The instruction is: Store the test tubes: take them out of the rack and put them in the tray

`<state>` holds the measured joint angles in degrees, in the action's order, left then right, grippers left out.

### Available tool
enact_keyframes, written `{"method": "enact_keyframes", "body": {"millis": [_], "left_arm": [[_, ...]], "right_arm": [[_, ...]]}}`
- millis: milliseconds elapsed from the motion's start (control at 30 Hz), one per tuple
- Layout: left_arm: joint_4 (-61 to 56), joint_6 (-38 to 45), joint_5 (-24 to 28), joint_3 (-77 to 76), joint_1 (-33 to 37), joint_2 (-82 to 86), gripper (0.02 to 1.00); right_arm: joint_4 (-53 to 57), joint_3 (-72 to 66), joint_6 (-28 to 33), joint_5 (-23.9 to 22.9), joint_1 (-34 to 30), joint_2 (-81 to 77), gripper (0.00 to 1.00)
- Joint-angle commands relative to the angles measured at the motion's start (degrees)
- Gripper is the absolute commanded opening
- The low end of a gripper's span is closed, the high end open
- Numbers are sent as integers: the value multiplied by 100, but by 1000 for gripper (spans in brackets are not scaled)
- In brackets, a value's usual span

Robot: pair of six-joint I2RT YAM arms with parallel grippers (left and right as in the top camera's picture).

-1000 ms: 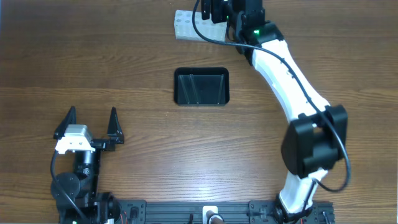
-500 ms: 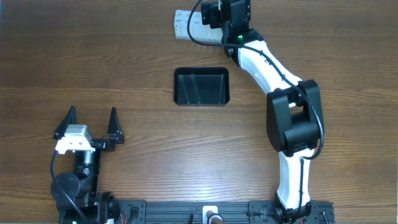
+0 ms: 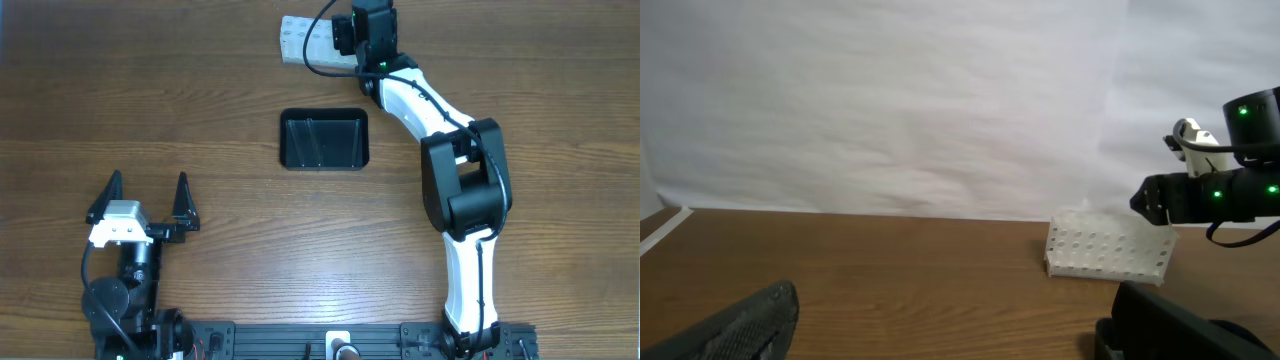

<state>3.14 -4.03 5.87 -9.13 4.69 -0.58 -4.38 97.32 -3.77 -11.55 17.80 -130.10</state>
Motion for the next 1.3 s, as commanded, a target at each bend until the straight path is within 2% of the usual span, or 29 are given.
{"method": "enact_keyframes", "body": {"millis": [33,267,533,700,1300], "left_arm": [[-31,81,83,42,28,42,998],[-31,81,83,42,28,42,998],[-31,81,83,42,28,42,998],[-31,81,83,42,28,42,998],[-31,81,83,42,28,42,998]], "right_arm": [[57,-15,-144,-98,-63,-37,649],[136,-15,-297,-94,-61,-37,496],[142,-15,-310,-9,-61,-37,393],[144,-15,-350,-9,-61,-37,272],[83,-15,-455,168,-57,-37,145]]}}
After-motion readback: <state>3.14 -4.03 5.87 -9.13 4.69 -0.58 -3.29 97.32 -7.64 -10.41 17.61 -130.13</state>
